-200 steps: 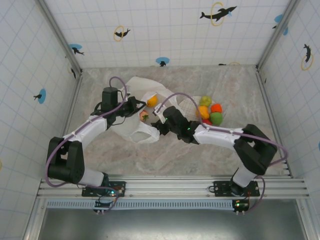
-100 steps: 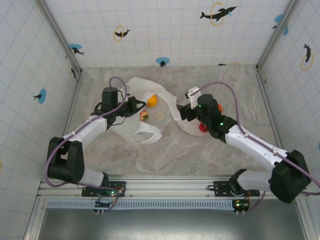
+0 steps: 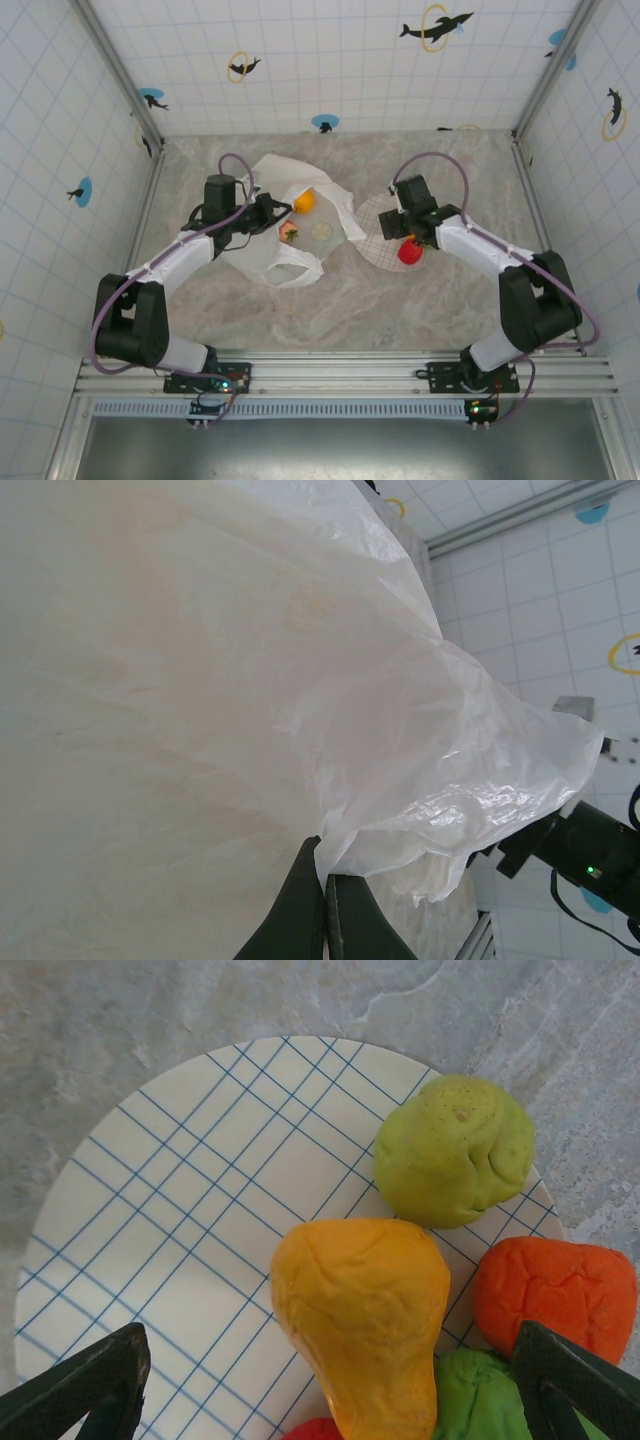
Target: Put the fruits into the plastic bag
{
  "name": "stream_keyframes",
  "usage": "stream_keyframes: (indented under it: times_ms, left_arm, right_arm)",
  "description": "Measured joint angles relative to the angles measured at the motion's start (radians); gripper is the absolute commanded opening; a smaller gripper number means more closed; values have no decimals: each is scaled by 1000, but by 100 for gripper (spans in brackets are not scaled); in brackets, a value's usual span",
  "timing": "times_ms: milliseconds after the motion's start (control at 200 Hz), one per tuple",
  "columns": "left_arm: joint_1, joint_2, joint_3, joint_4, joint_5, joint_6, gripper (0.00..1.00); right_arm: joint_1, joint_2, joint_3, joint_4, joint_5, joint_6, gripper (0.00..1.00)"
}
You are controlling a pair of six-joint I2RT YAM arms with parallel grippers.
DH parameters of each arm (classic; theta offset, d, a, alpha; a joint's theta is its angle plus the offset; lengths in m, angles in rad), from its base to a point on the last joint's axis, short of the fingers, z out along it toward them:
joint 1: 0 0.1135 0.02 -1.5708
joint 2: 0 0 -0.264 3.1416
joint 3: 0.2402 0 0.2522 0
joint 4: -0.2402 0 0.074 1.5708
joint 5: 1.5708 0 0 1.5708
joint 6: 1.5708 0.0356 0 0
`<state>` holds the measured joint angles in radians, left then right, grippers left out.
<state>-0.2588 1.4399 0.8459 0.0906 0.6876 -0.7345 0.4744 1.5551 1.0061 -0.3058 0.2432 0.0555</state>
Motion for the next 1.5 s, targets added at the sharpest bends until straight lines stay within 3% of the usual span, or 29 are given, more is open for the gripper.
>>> stream_keyframes:
  times_ms: [530, 781, 946, 1241, 1496]
  left_arm:
    - [0, 0, 0, -8, 0, 0, 0]
    - [0, 0, 0, -8, 0, 0, 0]
    - [0, 0, 0, -8, 0, 0, 0]
    - [0, 0, 0, -8, 0, 0, 0]
    - [0, 0, 0, -8, 0, 0, 0]
  right_arm:
    - [-12, 212, 102, -40, 53, -57, 88]
    - [-11, 281, 149, -45, 79, -84, 72]
    - [-7, 283, 150, -47, 90, -94, 64]
    - [18, 266, 150, -45, 52, -98, 60]
    - [43, 94, 141, 21, -69, -81, 58]
